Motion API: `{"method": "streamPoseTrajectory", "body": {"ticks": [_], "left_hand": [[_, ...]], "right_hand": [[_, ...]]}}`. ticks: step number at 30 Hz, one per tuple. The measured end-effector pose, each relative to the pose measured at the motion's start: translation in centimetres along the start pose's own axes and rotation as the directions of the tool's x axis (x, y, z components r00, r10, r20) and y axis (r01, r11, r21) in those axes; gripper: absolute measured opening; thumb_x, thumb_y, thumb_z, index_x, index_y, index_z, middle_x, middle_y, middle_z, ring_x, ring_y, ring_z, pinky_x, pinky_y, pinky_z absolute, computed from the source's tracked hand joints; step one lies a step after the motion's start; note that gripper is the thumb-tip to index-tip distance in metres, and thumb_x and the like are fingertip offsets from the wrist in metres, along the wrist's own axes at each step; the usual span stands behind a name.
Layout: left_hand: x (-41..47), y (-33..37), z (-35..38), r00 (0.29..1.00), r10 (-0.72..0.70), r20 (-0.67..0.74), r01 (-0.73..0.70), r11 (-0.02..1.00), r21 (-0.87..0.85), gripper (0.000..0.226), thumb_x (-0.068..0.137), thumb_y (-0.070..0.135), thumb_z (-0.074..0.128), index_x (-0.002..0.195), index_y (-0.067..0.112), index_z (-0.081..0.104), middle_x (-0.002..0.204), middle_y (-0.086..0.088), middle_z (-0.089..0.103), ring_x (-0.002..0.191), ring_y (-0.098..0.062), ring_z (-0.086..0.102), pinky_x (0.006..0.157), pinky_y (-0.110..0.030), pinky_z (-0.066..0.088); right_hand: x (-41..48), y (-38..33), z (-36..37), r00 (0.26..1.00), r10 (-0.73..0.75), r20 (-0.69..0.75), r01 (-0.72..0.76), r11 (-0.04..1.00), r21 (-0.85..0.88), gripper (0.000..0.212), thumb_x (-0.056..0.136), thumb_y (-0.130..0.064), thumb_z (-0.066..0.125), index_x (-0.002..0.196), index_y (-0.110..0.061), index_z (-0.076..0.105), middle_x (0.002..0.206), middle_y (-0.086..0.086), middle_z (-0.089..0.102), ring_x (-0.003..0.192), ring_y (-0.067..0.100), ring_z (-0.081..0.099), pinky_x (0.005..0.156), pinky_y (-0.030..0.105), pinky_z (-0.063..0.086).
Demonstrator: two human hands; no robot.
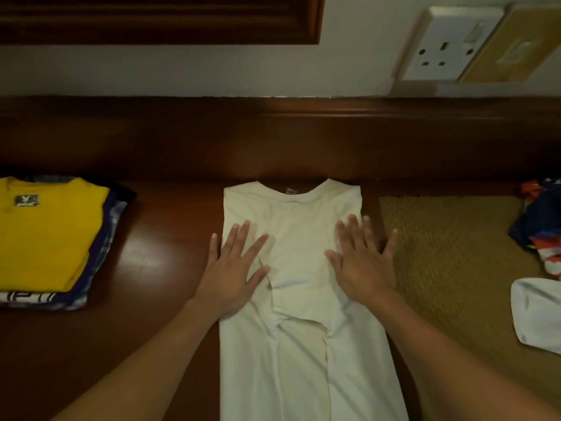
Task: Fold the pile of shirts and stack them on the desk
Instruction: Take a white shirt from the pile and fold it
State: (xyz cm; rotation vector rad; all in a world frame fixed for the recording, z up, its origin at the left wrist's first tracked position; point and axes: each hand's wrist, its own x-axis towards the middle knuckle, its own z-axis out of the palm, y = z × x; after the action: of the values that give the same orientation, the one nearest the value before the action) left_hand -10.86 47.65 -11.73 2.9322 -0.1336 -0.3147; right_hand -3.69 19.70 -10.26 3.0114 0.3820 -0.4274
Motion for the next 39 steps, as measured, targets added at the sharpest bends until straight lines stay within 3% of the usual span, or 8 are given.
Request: {"method": "streamPoseTrajectory", "body": {"ticks": [6, 12, 15, 18, 22, 31, 35, 39], "left_hand": [[2.7, -2.1, -0.4, 0.986, -0.142, 0.084, 0.143, 0.99, 0.002, 0.067, 0.096, 0.077, 0.005, 0.153, 0.051, -0.02, 0.161, 0.015, -0.036, 0.148, -0.018, -0.035, 0.115, -0.065, -0.019], [-1.3, -0.1, 0.0, 0.992, -0.122, -0.019, 0.122, 0.992, 0.018, 0.068, 0.104, 0.063, 0.012, 0.16, 0.033, -0.011, 0.166, 0.003, -0.025, 0.152, -0.021, -0.025, 0.121, -0.061, -0.011], [-7.3, 3.3, 1.6, 0.995, 0.03, -0.091, -0.03, 1.0, -0.005, 0.061, 0.108, 0.052, 0.027, 0.162, 0.029, 0.011, 0.17, -0.003, -0.006, 0.156, -0.022, -0.009, 0.123, -0.06, -0.001], [-13.7, 5.8, 3.7, 0.982, 0.147, -0.115, -0.152, 0.988, -0.034, 0.051, 0.105, 0.046, 0.042, 0.151, 0.025, 0.045, 0.164, -0.01, 0.026, 0.153, -0.029, 0.022, 0.122, -0.059, 0.012], [-20.3, 6.4, 5.7, 0.978, 0.209, -0.008, -0.209, 0.978, 0.012, 0.056, 0.103, 0.056, 0.039, 0.153, 0.03, 0.04, 0.168, -0.005, 0.02, 0.155, -0.024, 0.019, 0.119, -0.063, 0.013], [-24.6, 2.2, 4.7, 0.998, -0.04, 0.042, 0.033, 0.986, 0.163, 0.064, 0.101, 0.066, 0.023, 0.156, 0.035, 0.029, 0.168, -0.003, 0.018, 0.156, -0.027, 0.013, 0.118, -0.069, 0.005], [-28.8, 3.4, 5.4, 0.998, -0.024, -0.066, 0.027, 0.999, 0.041, 0.049, 0.098, 0.055, 0.047, 0.138, 0.028, 0.058, 0.152, -0.006, 0.045, 0.144, -0.026, 0.038, 0.121, -0.06, 0.018], [-33.4, 4.2, 6.8, 0.964, -0.193, -0.184, 0.15, 0.963, -0.224, 0.043, 0.087, 0.037, 0.076, 0.126, 0.023, 0.066, 0.136, 0.0, 0.052, 0.127, -0.02, 0.049, 0.112, -0.043, 0.037]], "right_hand": [[3.9, -0.1, 0.2, 0.995, -0.046, 0.093, 0.046, 0.999, 0.002, 0.073, 0.099, -0.065, -0.002, 0.159, -0.028, -0.017, 0.165, -0.004, -0.028, 0.153, 0.019, -0.024, 0.112, 0.069, -0.02], [-1.5, -0.5, 0.7, 0.987, -0.127, -0.102, 0.138, 0.984, 0.109, 0.064, 0.106, -0.054, 0.011, 0.161, -0.026, -0.003, 0.169, -0.002, -0.011, 0.155, 0.017, -0.017, 0.119, 0.061, -0.017], [-7.3, -0.9, 2.3, 0.981, -0.131, -0.142, 0.155, 0.974, 0.168, 0.058, 0.104, -0.042, 0.026, 0.159, -0.021, 0.027, 0.167, 0.006, 0.02, 0.155, 0.024, 0.014, 0.123, 0.056, 0.008], [-13.3, -1.2, 3.5, 0.96, -0.014, -0.279, 0.088, 0.963, 0.254, 0.038, 0.093, -0.026, 0.061, 0.129, -0.015, 0.063, 0.122, 0.01, 0.058, 0.109, 0.031, 0.056, 0.088, 0.047, 0.047], [-21.4, -1.6, 5.0, 0.976, 0.077, -0.204, 0.004, 0.929, 0.37, 0.032, 0.09, -0.025, 0.071, 0.122, -0.02, 0.067, 0.098, -0.003, 0.051, 0.081, 0.014, 0.05, 0.064, 0.029, 0.048], [-28.4, -6.4, 7.2, 0.998, -0.031, -0.053, 0.056, 0.798, 0.6, 0.04, 0.101, -0.029, 0.058, 0.14, -0.023, 0.056, 0.125, -0.01, 0.049, 0.104, 0.003, 0.052, 0.089, 0.018, 0.047], [-31.4, -7.8, 6.4, 0.969, 0.199, -0.145, -0.046, 0.726, 0.686, 0.02, 0.095, -0.025, 0.069, 0.115, -0.022, 0.071, 0.103, -0.013, 0.062, 0.086, 0.003, 0.059, 0.075, 0.015, 0.049], [-34.4, -11.8, 6.9, 0.988, 0.141, 0.059, -0.134, 0.615, 0.777, 0.021, 0.094, -0.03, 0.07, 0.112, -0.021, 0.076, 0.101, -0.012, 0.07, 0.087, 0.0, 0.062, 0.085, 0.016, 0.051]]}}
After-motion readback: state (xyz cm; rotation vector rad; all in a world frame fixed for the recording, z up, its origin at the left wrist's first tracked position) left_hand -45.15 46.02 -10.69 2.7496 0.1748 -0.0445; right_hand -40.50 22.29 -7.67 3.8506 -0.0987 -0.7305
